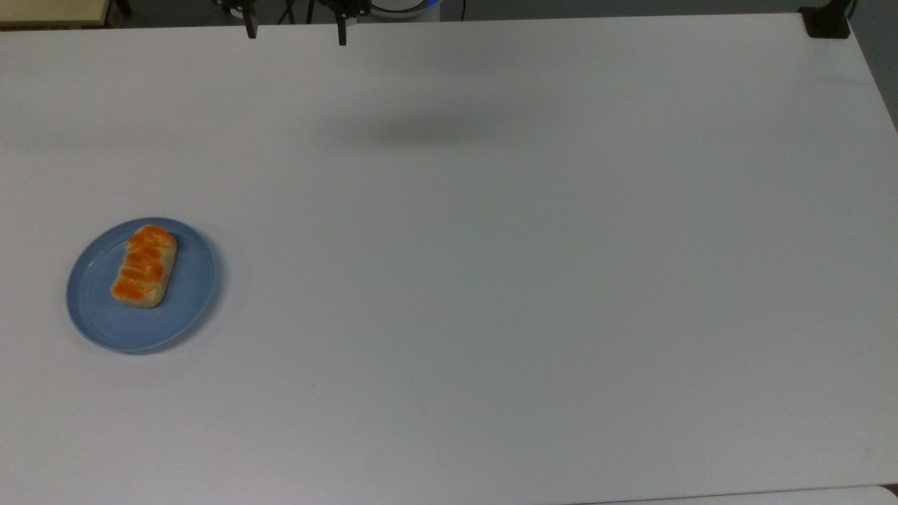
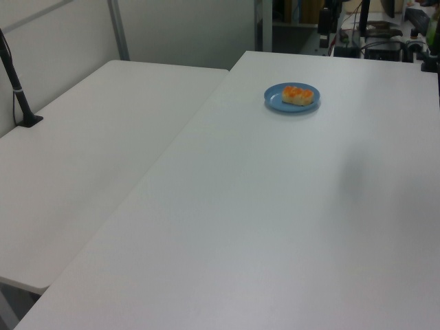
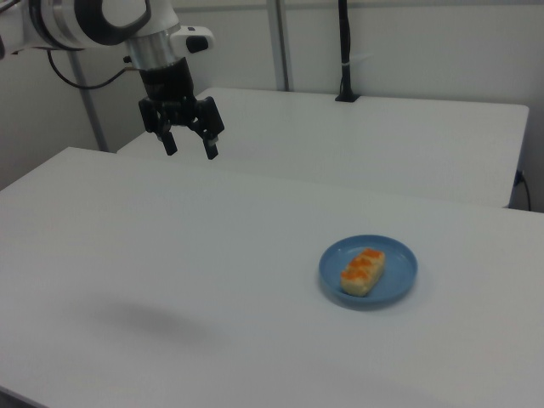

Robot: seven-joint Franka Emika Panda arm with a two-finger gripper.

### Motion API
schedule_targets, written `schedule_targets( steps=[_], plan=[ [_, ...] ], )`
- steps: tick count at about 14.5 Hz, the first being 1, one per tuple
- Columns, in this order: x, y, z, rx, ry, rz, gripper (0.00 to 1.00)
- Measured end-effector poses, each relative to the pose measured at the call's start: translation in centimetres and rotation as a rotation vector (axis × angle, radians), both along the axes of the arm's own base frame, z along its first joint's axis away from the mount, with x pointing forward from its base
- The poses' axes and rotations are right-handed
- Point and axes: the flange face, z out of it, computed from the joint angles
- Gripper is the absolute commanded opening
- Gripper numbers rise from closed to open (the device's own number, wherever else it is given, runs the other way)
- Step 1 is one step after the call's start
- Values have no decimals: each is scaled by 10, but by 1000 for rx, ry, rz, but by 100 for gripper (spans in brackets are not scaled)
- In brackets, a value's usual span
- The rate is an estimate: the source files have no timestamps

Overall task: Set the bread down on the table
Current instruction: 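Move the open gripper toward the bread roll on the blue plate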

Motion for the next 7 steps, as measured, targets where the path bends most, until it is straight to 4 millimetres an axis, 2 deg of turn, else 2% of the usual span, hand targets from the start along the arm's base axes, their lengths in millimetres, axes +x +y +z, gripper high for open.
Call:
schedule_targets(
  steps=[4,7],
  plan=[
    [0,-12,1,-39,-1,-13,100],
    [3,-43,6,-46,-64,-61,100]
  ],
)
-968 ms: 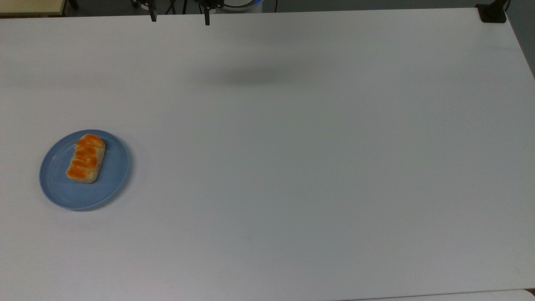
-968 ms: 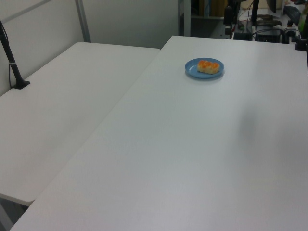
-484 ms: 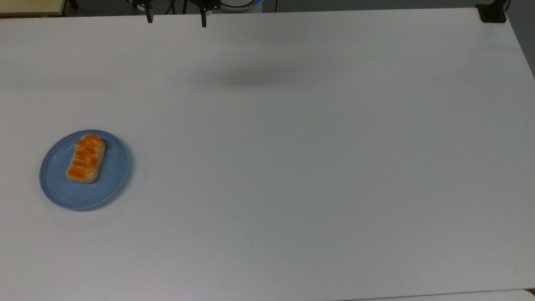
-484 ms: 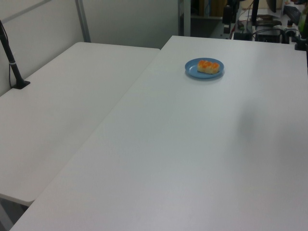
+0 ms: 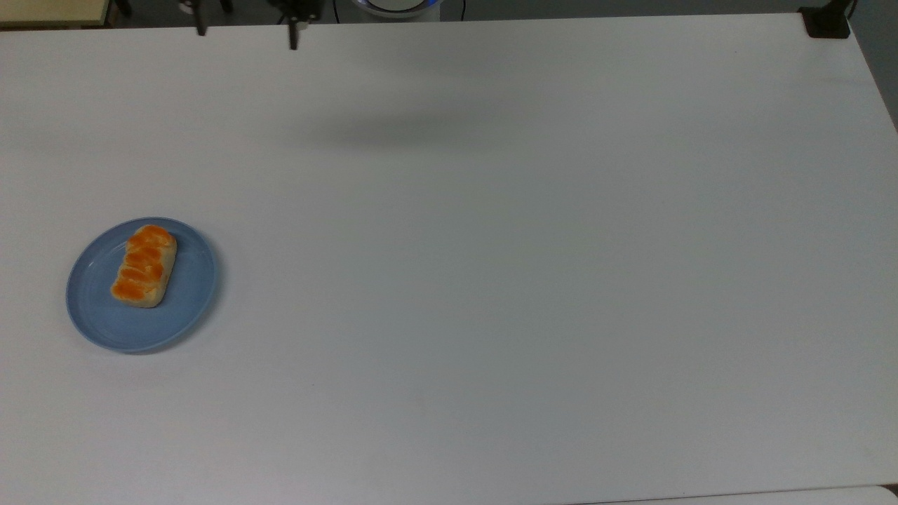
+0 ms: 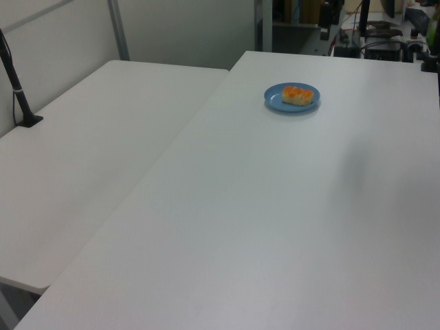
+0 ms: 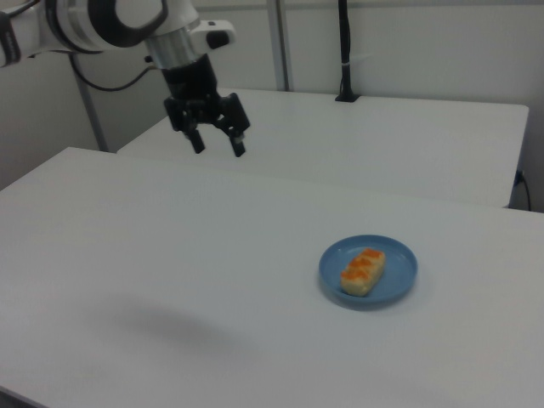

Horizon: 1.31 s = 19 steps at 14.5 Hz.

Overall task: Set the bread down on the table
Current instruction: 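Move the open gripper toward the bread roll on the blue plate, then lower the gripper onto the glazed bread roll and close on it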

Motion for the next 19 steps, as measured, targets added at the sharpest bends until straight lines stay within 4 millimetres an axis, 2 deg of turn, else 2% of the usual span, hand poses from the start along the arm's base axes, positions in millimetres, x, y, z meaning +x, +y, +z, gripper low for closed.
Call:
schedule_targets(
  steps=[2,4,9,11,15,19],
  plan=[
    [3,-30,-3,-3,-26,-46,100],
    [6,-57,-14,10,-26,-105,100],
    [25,-142,-75,88,-67,-341,100],
    [35,-167,-104,85,-84,-372,100],
    [68,-178,-167,45,-129,-349,100],
    [91,-179,-237,-73,-55,-255,100]
  ],
)
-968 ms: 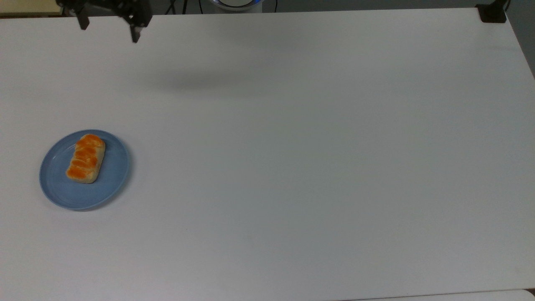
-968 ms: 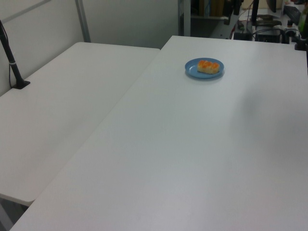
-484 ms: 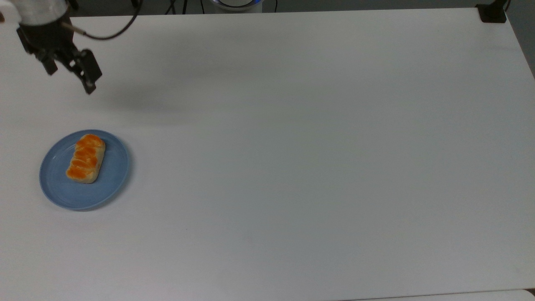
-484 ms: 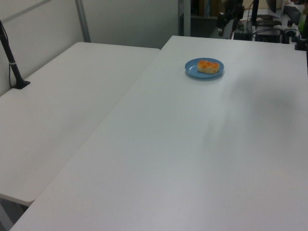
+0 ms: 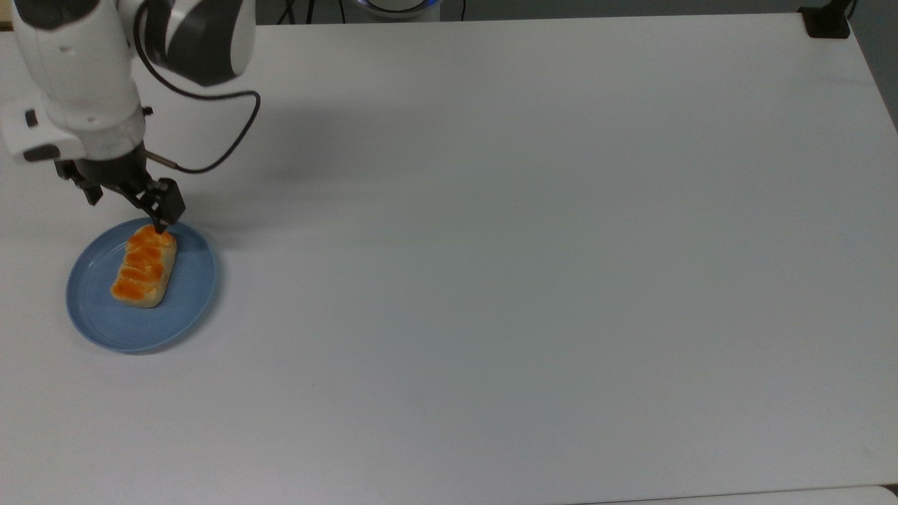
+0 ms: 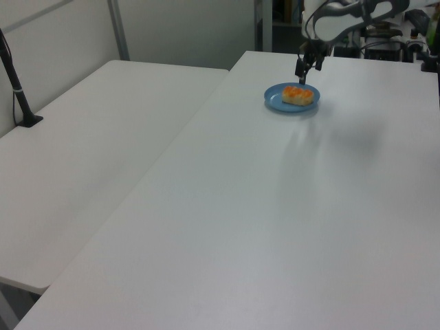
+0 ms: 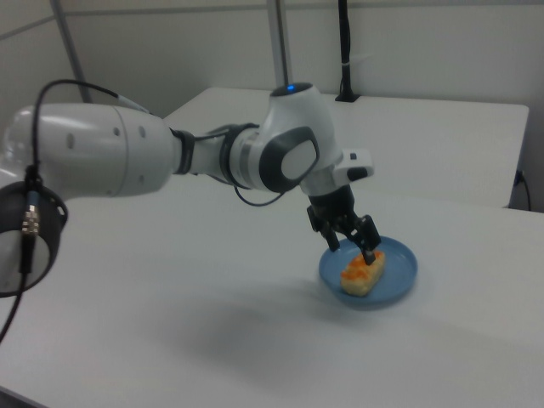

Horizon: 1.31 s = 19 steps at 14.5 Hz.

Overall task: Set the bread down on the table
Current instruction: 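Lower the gripper onto the glazed bread roll and close on it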

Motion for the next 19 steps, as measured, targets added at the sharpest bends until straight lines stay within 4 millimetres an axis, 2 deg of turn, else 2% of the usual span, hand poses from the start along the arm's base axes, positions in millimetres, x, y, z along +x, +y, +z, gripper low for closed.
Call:
schedule_targets(
  steps=[2,7,10,11,12,14,17,18,19],
  plan=[
    [6,-1,-16,-9,14,13,100],
    [16,-3,-37,-10,-2,23,100],
    [21,-4,-60,-6,-6,28,100],
    [23,-4,-66,-6,-16,27,96],
    [25,-4,-71,-5,-23,23,73],
    [26,-4,-76,-3,-28,16,42],
    [29,-5,-70,-3,-45,-5,25],
    [30,-5,-65,0,-56,-13,19],
    [32,-7,-55,4,-77,-26,16]
  ],
)
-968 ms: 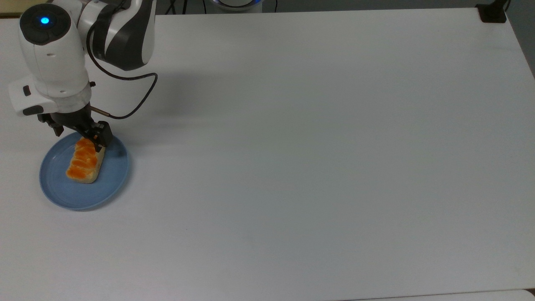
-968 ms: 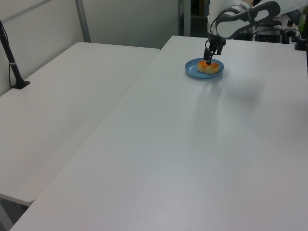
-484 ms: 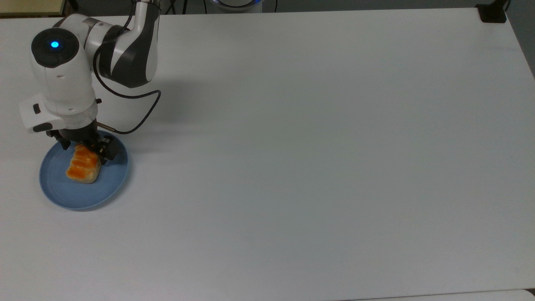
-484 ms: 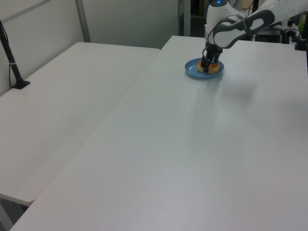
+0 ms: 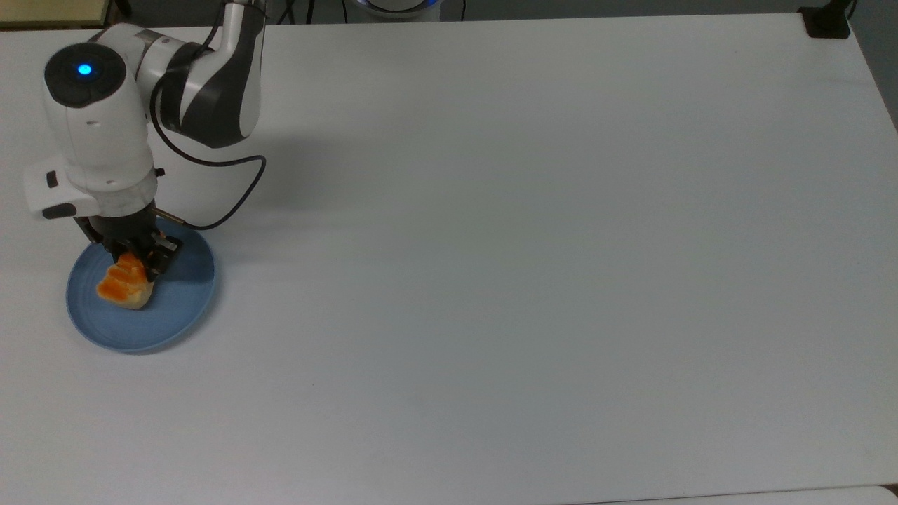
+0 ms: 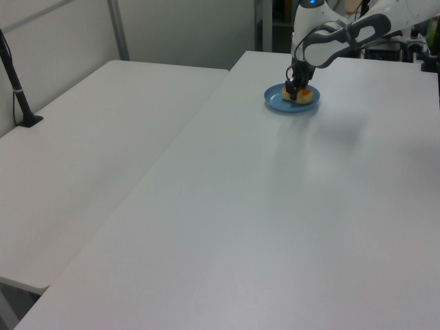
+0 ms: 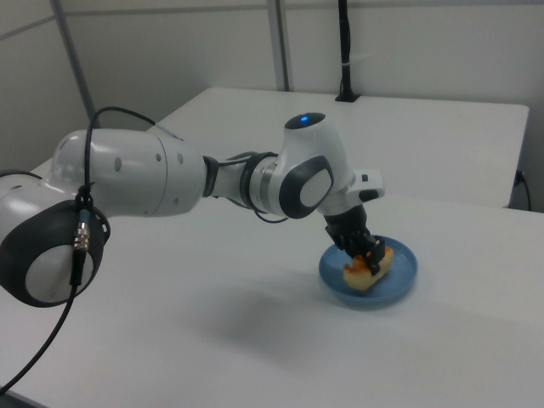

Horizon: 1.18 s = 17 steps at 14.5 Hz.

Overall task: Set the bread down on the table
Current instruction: 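Lower the gripper onto the glazed bread roll and close on it, then lift the bread roll off the plate and carry it away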

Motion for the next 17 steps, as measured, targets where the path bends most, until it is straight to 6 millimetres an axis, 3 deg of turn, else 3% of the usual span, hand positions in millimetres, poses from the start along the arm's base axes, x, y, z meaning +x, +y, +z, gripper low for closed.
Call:
schedule_targets(
  steps=[5,7,9,10,12,14,17],
  plan=[
    [-4,6,34,16,10,-13,17],
    [-7,21,56,34,37,-6,18],
    [-8,52,86,60,60,23,19],
    [-11,79,107,79,86,53,19],
    [-12,113,121,101,115,96,20],
    [-10,144,121,119,129,143,20],
    [-8,182,104,147,158,202,20]
  ],
)
